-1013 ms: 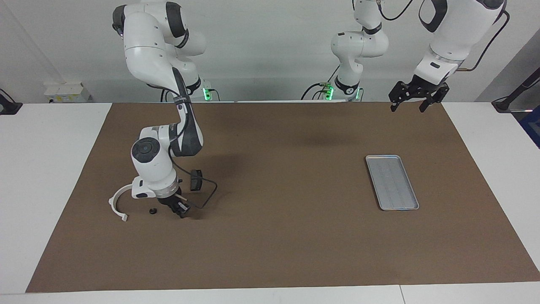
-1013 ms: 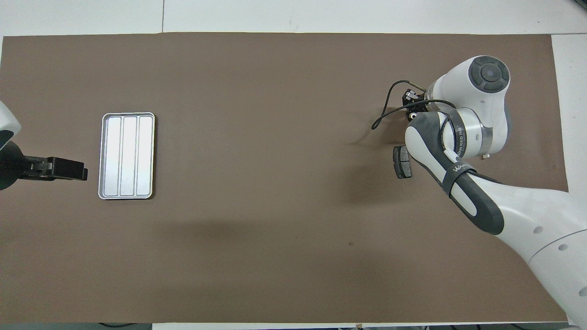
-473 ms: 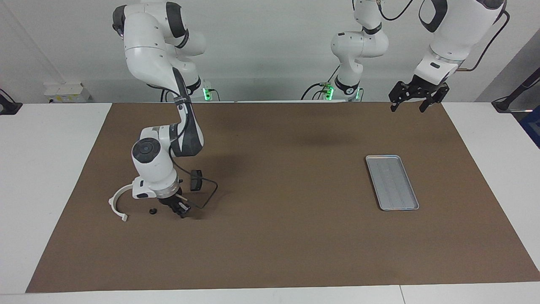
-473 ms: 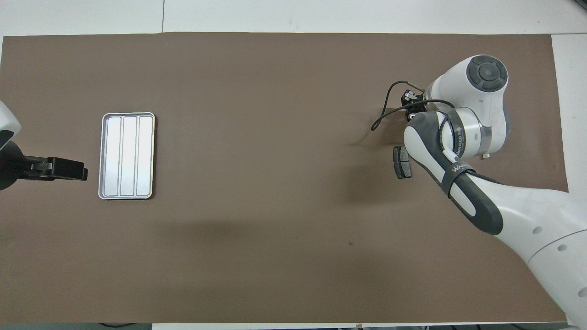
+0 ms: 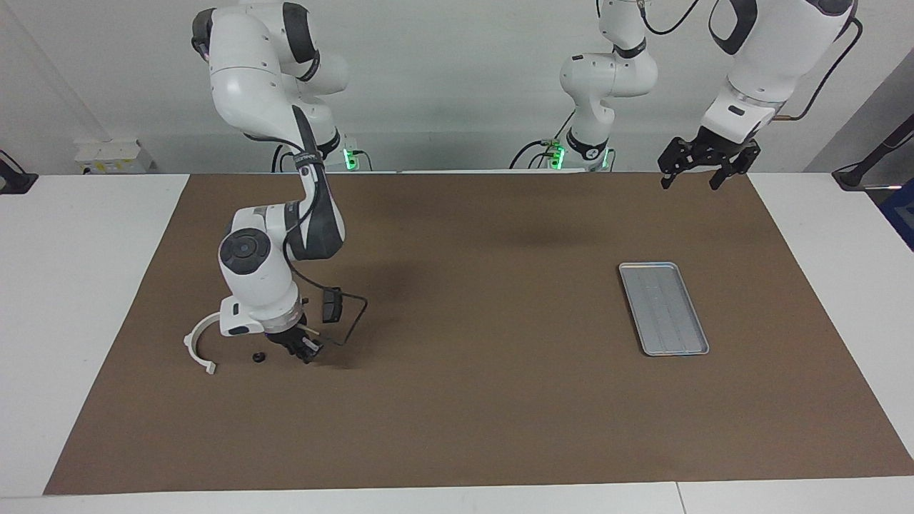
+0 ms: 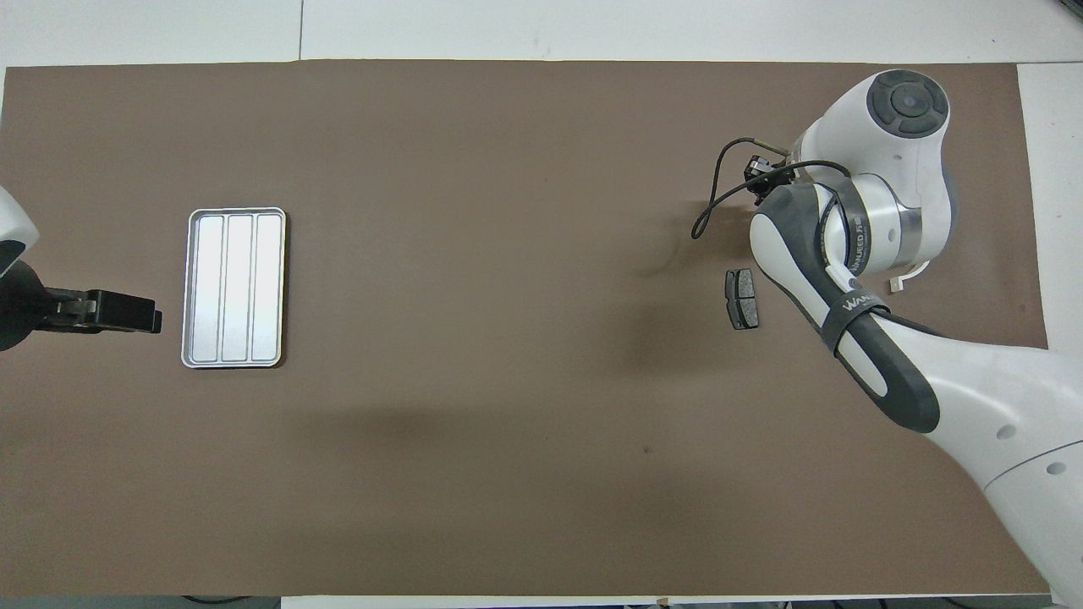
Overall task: Pick bearing gear from pile to tray
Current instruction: 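Carry the bearing part with the right gripper toward the table center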
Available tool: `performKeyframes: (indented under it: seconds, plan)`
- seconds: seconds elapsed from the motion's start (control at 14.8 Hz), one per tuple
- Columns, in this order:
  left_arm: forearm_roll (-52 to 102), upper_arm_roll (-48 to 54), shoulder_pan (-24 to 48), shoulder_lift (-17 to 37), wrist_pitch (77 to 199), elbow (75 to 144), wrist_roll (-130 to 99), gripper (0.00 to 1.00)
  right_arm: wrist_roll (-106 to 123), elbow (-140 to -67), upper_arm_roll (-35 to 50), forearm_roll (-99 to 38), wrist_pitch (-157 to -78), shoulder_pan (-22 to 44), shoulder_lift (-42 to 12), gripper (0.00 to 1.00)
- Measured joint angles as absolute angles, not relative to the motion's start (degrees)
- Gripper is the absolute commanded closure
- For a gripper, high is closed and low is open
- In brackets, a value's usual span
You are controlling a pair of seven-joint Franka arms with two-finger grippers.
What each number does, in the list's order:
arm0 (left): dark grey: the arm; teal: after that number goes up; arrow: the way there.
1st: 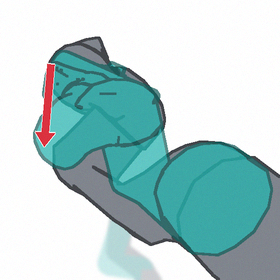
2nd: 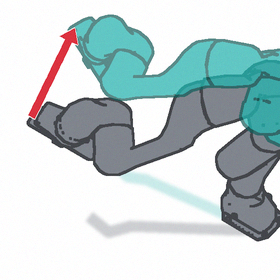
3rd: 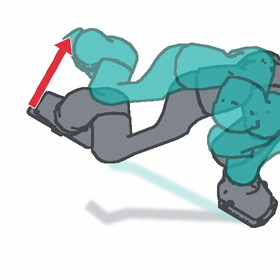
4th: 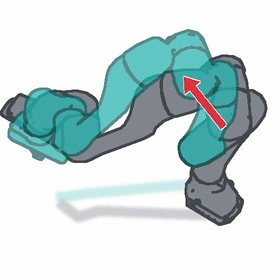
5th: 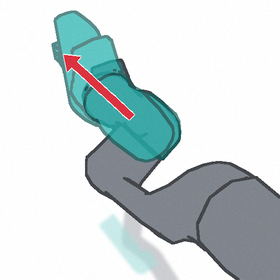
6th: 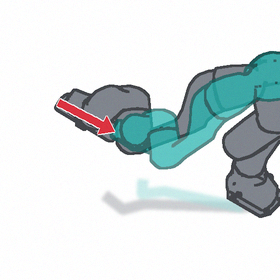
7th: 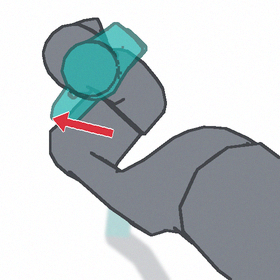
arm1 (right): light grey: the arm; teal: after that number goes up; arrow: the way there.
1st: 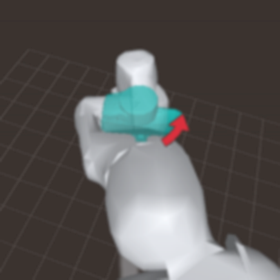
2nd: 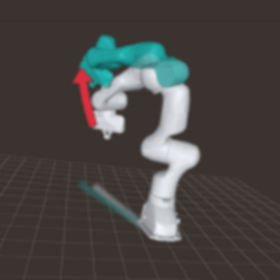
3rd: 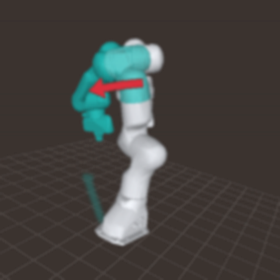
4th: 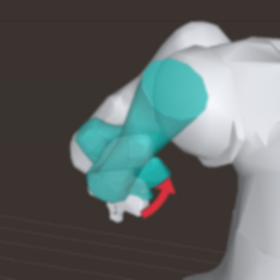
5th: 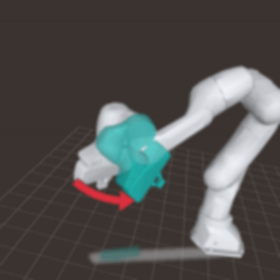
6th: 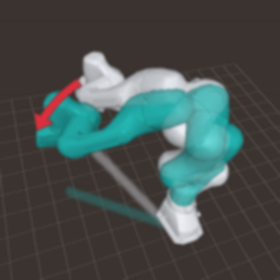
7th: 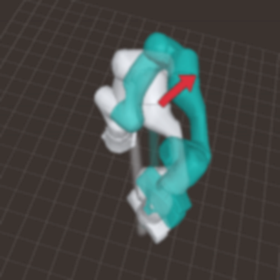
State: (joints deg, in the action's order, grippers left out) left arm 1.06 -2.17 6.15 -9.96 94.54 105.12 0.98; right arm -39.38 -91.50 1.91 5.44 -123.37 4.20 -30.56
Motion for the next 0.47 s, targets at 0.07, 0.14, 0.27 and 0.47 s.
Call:
performKeyframes:
  seconds: [0.07,0.14,0.27,0.47]
  plan:
    - [1.06,-2.17,6.15,-9.96,94.54,105.12,0.98,0.0,-39.01,-90.8,2.0,5.8,-121.47,4.21,-30.21,1.0]
    - [1.06,-2.17,6.15,-9.96,94.54,105.12,0.98,0.0,-38.74,-89.82,2.18,5.89,-119.08,4.25,-29.69,1.0]
    - [1.06,-2.17,6.15,-9.96,94.54,105.12,0.98,0.0,-38.01,-87.88,2.78,5.91,-113.86,4.74,-27.72,1.0]
    - [1.06,-2.17,6.15,-9.96,94.54,105.12,0.98,0.0,-37.94,-86.89,3.15,5.88,-106.74,7.63,-22.92,1.0]
